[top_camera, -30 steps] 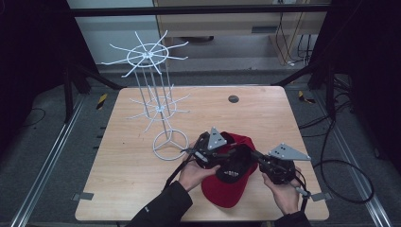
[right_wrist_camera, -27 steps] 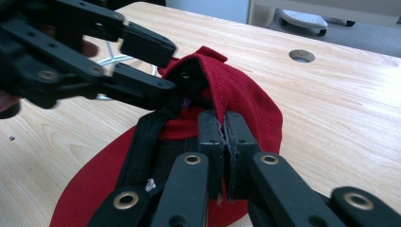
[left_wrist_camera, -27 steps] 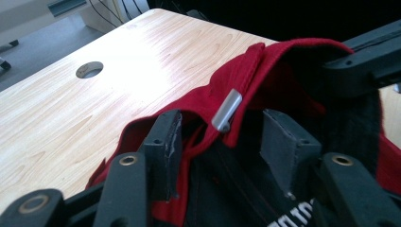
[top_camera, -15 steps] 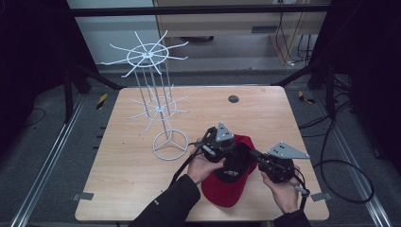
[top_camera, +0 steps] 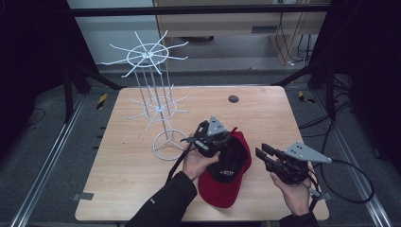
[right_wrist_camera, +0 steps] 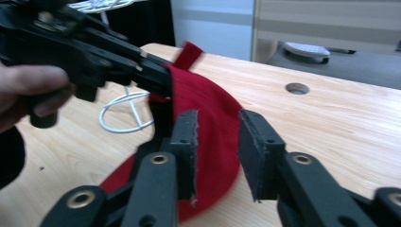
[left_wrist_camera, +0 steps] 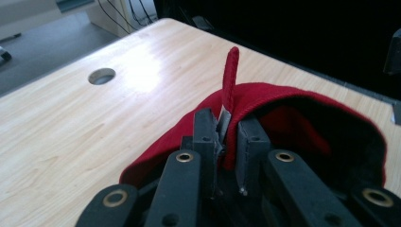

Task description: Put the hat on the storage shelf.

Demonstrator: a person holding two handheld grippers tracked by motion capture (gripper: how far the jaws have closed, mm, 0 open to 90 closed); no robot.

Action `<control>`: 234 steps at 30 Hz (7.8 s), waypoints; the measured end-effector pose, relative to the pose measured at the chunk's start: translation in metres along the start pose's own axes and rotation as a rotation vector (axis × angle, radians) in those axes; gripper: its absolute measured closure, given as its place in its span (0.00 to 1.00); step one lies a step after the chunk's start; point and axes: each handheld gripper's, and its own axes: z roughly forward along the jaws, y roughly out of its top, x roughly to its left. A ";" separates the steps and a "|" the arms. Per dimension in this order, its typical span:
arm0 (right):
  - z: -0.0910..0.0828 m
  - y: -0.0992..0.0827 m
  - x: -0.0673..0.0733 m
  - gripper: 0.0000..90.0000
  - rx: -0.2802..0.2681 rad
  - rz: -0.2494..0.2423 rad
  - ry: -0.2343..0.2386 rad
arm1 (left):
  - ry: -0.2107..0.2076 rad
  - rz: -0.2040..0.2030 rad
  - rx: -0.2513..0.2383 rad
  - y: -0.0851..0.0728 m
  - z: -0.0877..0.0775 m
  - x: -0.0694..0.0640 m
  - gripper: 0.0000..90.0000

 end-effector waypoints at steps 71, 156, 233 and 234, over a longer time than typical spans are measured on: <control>0.036 -0.026 0.019 0.89 0.157 -0.202 -0.258 | 0.046 -0.024 -0.107 0.002 -0.055 0.009 0.89; 0.136 -0.055 0.043 0.70 0.327 -0.049 0.153 | 0.126 -0.062 0.124 -0.169 -0.083 0.040 0.56; 0.090 -0.007 0.047 0.40 0.207 -0.033 0.013 | 0.348 -0.274 0.054 -0.194 -0.168 0.100 0.55; 0.093 -0.007 0.050 0.39 0.208 -0.035 0.015 | 0.356 -0.276 0.054 -0.195 -0.170 0.101 0.54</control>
